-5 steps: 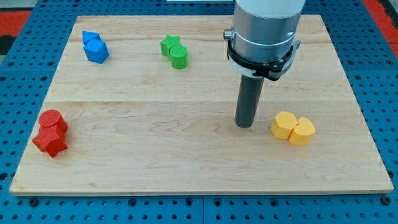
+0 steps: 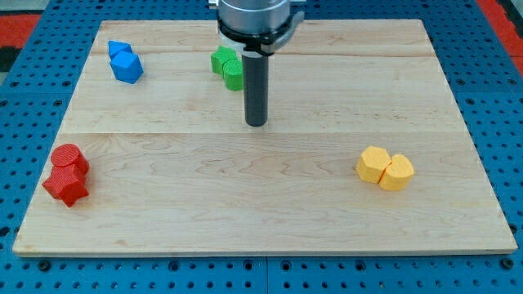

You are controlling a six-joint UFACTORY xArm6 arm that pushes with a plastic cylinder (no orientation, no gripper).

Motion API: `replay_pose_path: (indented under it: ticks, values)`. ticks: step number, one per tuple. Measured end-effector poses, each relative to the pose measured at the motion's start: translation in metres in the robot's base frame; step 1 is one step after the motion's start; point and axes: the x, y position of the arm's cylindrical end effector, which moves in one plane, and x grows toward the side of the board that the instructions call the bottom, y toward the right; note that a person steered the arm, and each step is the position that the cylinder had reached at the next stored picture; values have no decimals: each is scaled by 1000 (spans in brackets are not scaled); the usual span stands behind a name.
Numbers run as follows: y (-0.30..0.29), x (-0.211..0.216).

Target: Point your at the green star

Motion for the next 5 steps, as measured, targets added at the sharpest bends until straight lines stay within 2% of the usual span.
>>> replay_pose_path:
  ticks: [3, 5]
  values:
    - [-85, -33]
    - [-91, -35]
